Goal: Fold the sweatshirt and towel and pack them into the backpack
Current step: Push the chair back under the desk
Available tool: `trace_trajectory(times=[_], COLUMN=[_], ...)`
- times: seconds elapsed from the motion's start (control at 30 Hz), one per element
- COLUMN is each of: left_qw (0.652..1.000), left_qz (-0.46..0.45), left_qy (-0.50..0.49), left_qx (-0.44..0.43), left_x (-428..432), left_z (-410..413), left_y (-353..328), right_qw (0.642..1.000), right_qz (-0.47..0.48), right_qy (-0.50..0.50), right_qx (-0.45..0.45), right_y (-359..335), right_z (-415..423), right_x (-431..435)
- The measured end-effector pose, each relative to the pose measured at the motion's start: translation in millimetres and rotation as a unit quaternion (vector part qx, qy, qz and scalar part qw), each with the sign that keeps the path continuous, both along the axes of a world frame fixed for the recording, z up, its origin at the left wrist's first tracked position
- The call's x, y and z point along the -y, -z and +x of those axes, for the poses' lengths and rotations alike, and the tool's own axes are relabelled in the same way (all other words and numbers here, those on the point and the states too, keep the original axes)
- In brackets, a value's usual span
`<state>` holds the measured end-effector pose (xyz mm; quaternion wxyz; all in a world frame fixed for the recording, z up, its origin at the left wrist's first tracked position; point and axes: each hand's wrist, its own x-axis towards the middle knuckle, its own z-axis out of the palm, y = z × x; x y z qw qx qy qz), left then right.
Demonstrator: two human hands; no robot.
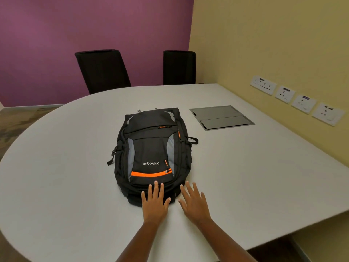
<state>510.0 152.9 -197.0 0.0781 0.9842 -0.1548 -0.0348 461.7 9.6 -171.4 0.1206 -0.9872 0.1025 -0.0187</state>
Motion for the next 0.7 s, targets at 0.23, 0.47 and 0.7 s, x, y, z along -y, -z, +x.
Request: trace_trajectory(times=[0.23,0.47,0.7], left_qw=[0.996,0.987,0.974], left_qz=[0.046,0.057,0.07], left_qy=[0.056,0.14,0.207], left_qx=[-0.056,-0.05,-0.052], left_x=[-6,-32,-16], left_z=[-47,-104,-169], left_y=[-31,-25,-43], right_qw=[0.996,0.99,0.976], right_qz=[-0.045,-0.016,-0.077], right_qy=[0.082,0.134,0.201], right_qx=[0.009,-0.04,-0.042], right_y=[9,10,-26], right_z=[-57,-128,-206], right_x=[-14,-51,-52])
